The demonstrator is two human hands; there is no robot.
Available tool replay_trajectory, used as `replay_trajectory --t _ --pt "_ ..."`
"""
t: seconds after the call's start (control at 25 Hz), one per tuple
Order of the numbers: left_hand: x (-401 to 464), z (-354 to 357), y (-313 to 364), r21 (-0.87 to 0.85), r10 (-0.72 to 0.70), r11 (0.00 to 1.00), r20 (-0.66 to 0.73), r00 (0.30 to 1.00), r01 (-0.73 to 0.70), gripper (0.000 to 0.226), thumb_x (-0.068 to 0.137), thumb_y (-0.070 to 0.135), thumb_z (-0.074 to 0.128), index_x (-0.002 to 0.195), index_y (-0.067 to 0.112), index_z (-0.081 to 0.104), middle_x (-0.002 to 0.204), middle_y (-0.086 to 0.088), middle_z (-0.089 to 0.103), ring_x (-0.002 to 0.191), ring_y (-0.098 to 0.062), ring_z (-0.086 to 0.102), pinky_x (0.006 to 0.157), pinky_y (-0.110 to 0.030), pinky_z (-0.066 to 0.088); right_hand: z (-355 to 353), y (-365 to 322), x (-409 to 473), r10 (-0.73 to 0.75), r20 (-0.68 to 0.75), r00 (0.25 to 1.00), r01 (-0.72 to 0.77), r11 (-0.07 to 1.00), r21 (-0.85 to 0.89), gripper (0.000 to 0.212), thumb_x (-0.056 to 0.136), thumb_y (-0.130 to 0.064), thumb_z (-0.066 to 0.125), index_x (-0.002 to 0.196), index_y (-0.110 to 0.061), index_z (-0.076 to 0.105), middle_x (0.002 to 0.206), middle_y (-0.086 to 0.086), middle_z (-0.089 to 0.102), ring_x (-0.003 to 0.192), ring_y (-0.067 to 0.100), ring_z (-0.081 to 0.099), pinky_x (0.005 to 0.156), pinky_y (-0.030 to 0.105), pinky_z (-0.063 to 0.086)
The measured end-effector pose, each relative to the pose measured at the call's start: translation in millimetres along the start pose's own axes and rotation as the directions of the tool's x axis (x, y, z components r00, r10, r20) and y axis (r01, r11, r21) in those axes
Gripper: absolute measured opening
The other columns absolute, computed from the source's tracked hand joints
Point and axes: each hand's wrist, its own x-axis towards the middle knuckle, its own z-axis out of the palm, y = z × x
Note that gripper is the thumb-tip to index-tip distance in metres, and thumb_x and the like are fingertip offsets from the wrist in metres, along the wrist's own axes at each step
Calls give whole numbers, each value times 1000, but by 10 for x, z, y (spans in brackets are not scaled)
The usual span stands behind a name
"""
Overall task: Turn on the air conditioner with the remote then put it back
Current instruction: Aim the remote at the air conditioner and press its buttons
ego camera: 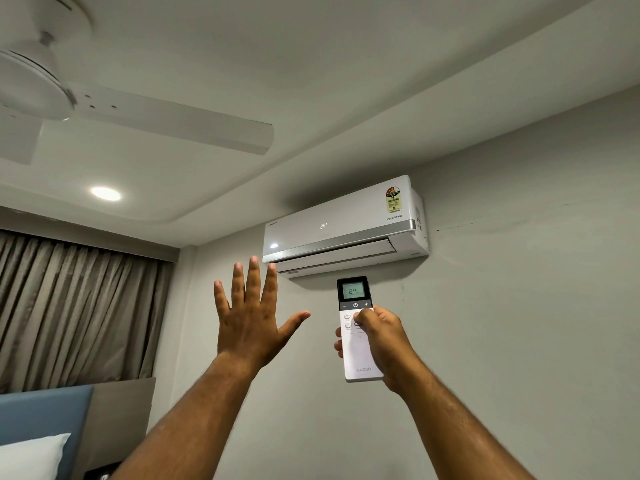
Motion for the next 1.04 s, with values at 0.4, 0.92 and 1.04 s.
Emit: replay_trajectory --t 0.4,0.92,1.04 --pt "-3 -16 12 -1 -4 1000 10 1000 4 100 68 86 -1 145 25 -13 155 -7 -17 145 -32 -13 113 -60 -7 -13 -6 7 -5 8 1000 5 1000 15 14 96 -16 46 95 -11 59 77 15 75 55 26 73 50 31 59" --pt "-5 -32 33 -3 3 1000 8 1000 -3 99 67 86 -1 145 25 -12 155 -7 -18 145 -32 -12 113 -60 -7 -30 11 21 -7 9 1000 7 1000 17 15 95 -15 46 96 -8 59 78 17 74 56 26 73 50 32 58" --pt "-5 -31 27 -7 2 1000 6 1000 -2 99 67 86 -1 145 26 -12 155 -7 -17 145 -33 -11 113 -60 -7 -27 17 28 -7 10 1000 7 1000 15 15 95 -16 46 96 -9 59 79 17 75 56 26 73 50 32 59"
